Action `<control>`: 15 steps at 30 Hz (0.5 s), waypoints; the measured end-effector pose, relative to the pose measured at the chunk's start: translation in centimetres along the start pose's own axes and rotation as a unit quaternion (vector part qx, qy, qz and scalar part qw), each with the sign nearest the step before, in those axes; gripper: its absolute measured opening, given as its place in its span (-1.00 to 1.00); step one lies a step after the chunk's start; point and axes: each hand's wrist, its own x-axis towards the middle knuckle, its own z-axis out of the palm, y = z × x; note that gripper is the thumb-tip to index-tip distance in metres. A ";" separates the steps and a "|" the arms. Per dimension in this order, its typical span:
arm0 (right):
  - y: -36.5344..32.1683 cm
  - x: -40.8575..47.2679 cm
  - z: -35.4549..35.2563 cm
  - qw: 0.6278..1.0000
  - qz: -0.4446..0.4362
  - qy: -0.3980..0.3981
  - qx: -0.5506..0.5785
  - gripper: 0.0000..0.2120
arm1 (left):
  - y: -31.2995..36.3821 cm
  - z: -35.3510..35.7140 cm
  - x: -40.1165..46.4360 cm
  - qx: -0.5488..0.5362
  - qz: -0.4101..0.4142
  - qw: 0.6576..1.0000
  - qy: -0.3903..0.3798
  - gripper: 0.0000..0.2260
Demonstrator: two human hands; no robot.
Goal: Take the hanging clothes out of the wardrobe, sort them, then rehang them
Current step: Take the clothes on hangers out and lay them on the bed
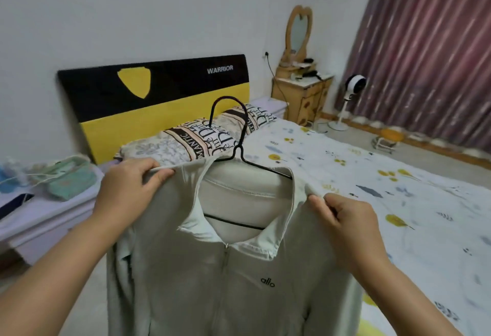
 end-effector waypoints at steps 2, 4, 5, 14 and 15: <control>2.5 0.2 -0.7 0.999 0.038 0.002 0.006 -0.49 | 1.8 2.8 1.0 -0.014 0.002 1.000 -0.015 -0.83; 5.3 0.8 -1.0 0.998 0.057 0.002 0.005 -0.47 | 3.1 5.7 2.2 -0.021 0.002 0.999 -0.033 -0.83; 6.7 1.2 -1.0 0.998 0.063 0.001 0.003 -0.47 | 3.7 7.2 2.8 -0.022 -0.001 0.999 -0.043 -0.82; 15.2 6.5 2.3 0.991 0.127 -0.034 -0.010 -0.49 | 5.2 18.0 8.1 -0.017 0.000 0.997 -0.075 -0.83; 16.0 7.3 3.1 0.990 0.134 -0.037 -0.009 -0.48 | 4.9 19.2 8.9 -0.015 0.002 0.997 -0.081 -0.83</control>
